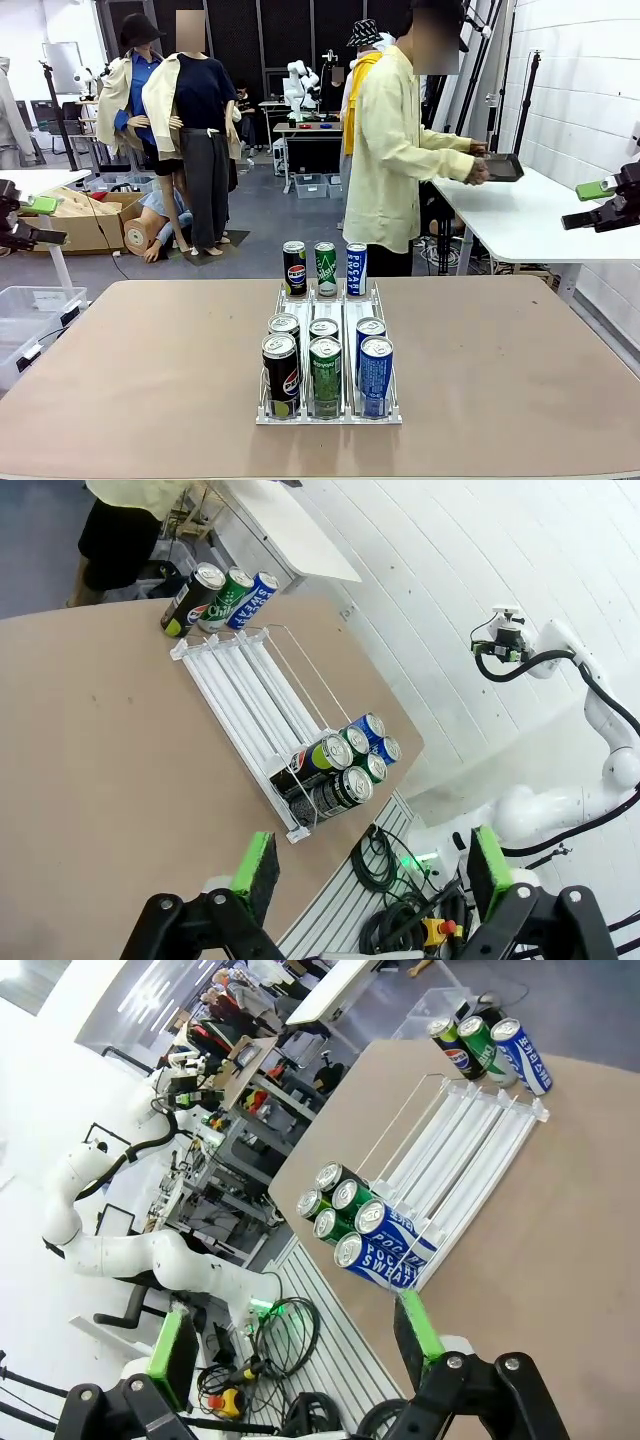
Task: Retrieve and hand over the desired beverage to the person.
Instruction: Pick up a can of the same type that the person held from the Automatic Can Dispenser.
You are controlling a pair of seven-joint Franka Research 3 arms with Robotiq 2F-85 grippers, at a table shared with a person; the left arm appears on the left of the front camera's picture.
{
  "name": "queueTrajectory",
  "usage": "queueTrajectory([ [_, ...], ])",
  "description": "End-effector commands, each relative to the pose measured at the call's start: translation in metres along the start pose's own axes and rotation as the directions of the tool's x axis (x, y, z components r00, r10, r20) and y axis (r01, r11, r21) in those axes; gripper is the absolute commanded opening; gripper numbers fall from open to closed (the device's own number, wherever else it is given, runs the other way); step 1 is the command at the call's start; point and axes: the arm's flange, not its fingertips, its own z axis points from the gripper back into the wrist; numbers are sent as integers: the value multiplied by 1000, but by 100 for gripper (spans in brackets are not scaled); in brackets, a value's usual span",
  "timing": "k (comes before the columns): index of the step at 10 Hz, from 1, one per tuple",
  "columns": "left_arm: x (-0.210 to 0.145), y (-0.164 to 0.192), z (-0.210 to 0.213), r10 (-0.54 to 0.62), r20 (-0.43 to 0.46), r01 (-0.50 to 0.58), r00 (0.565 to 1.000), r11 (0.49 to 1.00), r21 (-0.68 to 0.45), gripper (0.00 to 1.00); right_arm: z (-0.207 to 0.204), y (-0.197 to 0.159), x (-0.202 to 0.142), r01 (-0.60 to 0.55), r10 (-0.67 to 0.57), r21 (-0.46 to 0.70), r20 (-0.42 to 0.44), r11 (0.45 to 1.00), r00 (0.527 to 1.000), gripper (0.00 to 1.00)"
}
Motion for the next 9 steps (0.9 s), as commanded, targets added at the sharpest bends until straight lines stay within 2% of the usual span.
queueTrajectory([
  [1, 0, -1, 1, 1, 16, -1, 1000, 1000, -22, 100, -1, 1, 1, -1, 1, 14, 5, 1000, 1000, 100],
  [9, 0, -1, 1, 1, 16, -1, 1000, 1000, -22, 100, -1, 1, 1, -1, 1, 14, 5, 1000, 1000, 100],
])
